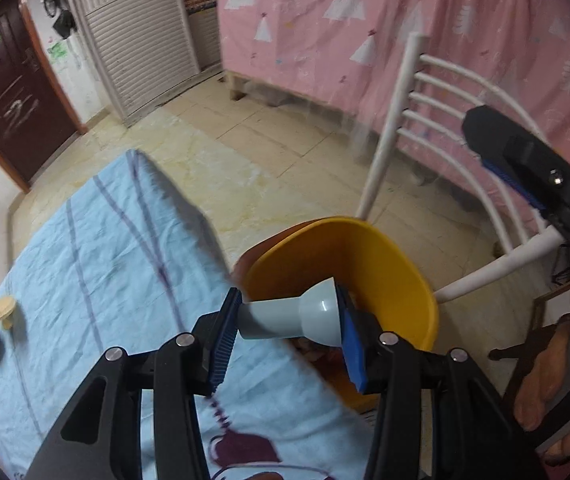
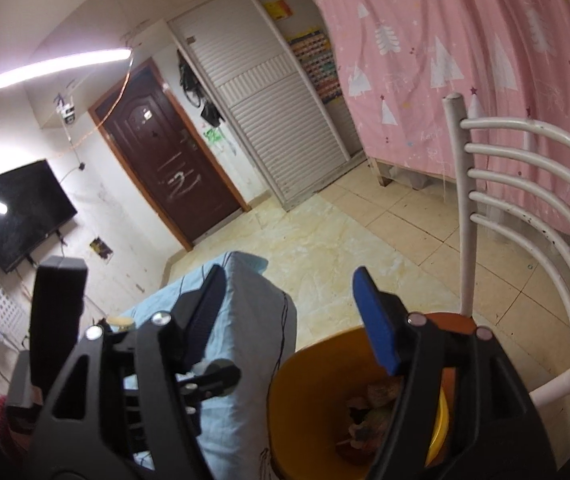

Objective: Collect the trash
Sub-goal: 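Open the left tool to drop the funnel while the right tool releases the hat into the bin, then bring both open tools back over the remaining items on the bedsheet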

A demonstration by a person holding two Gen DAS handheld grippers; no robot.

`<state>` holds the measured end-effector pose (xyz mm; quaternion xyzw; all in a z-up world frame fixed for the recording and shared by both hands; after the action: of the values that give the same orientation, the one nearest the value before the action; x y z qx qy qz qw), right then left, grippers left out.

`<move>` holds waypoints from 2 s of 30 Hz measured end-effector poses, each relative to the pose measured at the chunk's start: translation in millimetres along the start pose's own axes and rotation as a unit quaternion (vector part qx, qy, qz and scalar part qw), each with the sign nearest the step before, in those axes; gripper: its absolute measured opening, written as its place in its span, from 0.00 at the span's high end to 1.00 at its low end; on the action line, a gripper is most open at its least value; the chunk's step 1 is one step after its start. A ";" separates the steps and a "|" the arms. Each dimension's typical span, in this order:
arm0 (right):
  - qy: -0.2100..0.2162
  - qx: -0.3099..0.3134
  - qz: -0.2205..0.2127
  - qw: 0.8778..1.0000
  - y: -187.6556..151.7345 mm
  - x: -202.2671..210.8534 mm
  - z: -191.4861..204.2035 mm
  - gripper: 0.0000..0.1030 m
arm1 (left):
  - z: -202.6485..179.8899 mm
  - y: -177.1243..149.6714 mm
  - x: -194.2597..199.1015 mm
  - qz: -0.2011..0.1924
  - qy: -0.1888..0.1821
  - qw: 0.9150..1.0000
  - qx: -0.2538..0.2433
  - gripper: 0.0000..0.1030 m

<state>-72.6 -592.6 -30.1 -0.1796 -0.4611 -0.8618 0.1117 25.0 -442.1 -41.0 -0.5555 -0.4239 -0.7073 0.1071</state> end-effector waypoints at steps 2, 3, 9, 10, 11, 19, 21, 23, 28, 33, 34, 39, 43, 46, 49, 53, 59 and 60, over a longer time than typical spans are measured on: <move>-0.003 -0.005 -0.006 1.000 -0.9 3.4 -2.3 0.39 | -3.9 3.2 0.0 -0.014 -0.022 1.000 -0.004 0.62; -0.004 -0.009 -0.008 1.000 -0.6 4.6 -3.8 0.39 | -5.9 4.7 -0.6 -0.016 -0.032 0.999 -0.007 0.60; -0.003 -0.011 -0.010 1.000 -3.2 6.7 -2.4 0.39 | -13.5 3.6 1.5 -0.025 -0.035 0.999 -0.017 0.47; 0.005 -0.015 -0.007 1.000 -4.0 5.9 -1.5 0.39 | -11.6 2.7 2.9 -0.024 -0.035 0.999 -0.017 0.47; 0.009 -0.016 -0.005 1.000 -3.6 5.7 0.4 0.39 | -9.8 2.3 3.5 -0.024 -0.035 0.999 -0.016 0.47; 0.021 -0.015 0.010 1.000 -8.6 -3.6 16.3 0.39 | 17.6 -4.1 19.0 -0.040 -0.022 0.999 -0.002 0.47; 0.022 -0.011 0.015 1.000 -9.4 -8.3 21.8 0.39 | 28.4 -5.1 21.8 -0.043 -0.019 0.999 0.008 0.47; 0.023 -0.004 0.022 0.999 -11.9 -13.4 31.5 0.38 | 42.9 -7.5 24.5 -0.045 -0.015 0.999 0.019 0.47; 0.031 0.019 0.042 0.998 -19.9 -31.1 60.5 0.32 | 78.2 -14.3 31.3 -0.053 -0.002 0.998 0.044 0.47; 0.041 0.037 0.060 0.997 -23.6 -49.0 85.8 0.32 | 115.8 -23.6 38.2 -0.059 0.013 0.996 0.071 0.47; 0.044 0.041 0.064 0.996 -25.3 -53.5 92.8 0.32 | 124.7 -25.5 40.9 -0.062 0.015 0.995 0.078 0.47; 0.055 0.069 0.083 0.993 -33.2 -69.8 129.4 0.32 | 160.9 -35.8 52.8 -0.074 0.028 0.992 0.102 0.47; 0.064 0.085 0.096 0.990 -39.3 -83.8 153.9 0.32 | 192.2 -45.0 59.8 -0.080 0.041 0.989 0.121 0.47; 0.071 0.096 0.108 0.987 -43.5 -95.9 173.3 0.32 | 216.6 -53.2 65.0 -0.082 0.051 0.986 0.136 0.47; 0.078 0.109 0.120 0.984 -49.5 -107.5 193.4 0.32 | 240.2 -60.5 69.2 -0.084 0.060 0.983 0.152 0.47; 0.088 0.129 0.137 0.978 -60.8 -124.2 222.8 0.32 | 273.7 -70.3 73.2 -0.085 0.071 0.978 0.177 0.47; 0.099 0.154 0.162 0.970 -77.8 -148.4 256.4 0.32 | 313.6 -86.6 73.6 -0.082 0.082 0.972 0.205 0.47; 0.100 0.157 0.166 0.968 -79.8 -151.1 260.4 0.32 | 322.5 -89.3 73.4 -0.082 0.084 0.970 0.212 0.47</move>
<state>90.2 -327.3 -19.9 -0.1467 -0.5410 -0.7616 0.3252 167.1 -131.7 -12.0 -0.4224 -0.5977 -0.6518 0.1989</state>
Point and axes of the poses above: each gripper's, at about its wrist camera, not at the fingertips, and x roughly against the way its jaws point, z to its left, y to its top, the point moved 2 cm from there along -x, roughly the way its jaws point, and after that the axes turned 1 degree about -x, right-handed, at the moved point
